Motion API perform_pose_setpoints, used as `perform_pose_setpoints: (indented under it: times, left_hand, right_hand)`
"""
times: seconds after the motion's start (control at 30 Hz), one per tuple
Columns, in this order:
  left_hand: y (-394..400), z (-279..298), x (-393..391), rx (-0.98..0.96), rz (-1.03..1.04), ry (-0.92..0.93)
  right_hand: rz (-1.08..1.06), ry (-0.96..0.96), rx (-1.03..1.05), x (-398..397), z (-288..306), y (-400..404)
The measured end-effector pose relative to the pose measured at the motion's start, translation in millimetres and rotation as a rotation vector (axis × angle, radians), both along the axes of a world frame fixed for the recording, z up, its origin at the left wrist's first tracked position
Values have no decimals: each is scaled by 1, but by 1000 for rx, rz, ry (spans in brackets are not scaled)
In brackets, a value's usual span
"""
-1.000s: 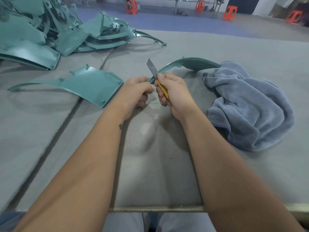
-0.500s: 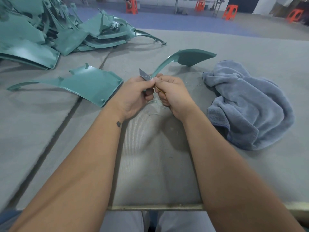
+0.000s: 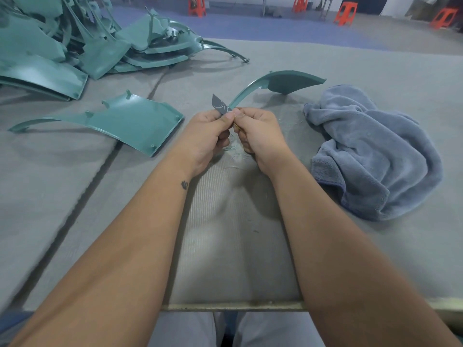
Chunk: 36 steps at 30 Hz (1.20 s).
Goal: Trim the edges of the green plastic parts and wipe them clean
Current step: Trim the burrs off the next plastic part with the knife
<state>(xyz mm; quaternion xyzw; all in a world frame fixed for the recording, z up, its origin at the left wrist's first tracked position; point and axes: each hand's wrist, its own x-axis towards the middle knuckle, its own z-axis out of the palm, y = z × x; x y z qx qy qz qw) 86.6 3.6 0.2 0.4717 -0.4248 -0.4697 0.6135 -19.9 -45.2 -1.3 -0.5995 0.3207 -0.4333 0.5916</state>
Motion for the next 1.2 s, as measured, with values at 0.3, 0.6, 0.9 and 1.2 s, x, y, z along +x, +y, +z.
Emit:
perform_pose_setpoints:
  times: [0.3,0.6,0.9,1.2]
  left_hand:
    - [-2,0,0,35,99,-68]
    - [-4,0,-2,61,149,-76]
    - [-10,-1,-3,85,222,-67]
    - [-7,-2,-2,98,323,-107]
  right_hand:
    - [-79,57,-10,2,-1,0]
    - [-121,93,-16,3,0,-1]
    - [-216,102,-22,9,-3,-3]
    - [-383,-75,159,4,-1,-12]
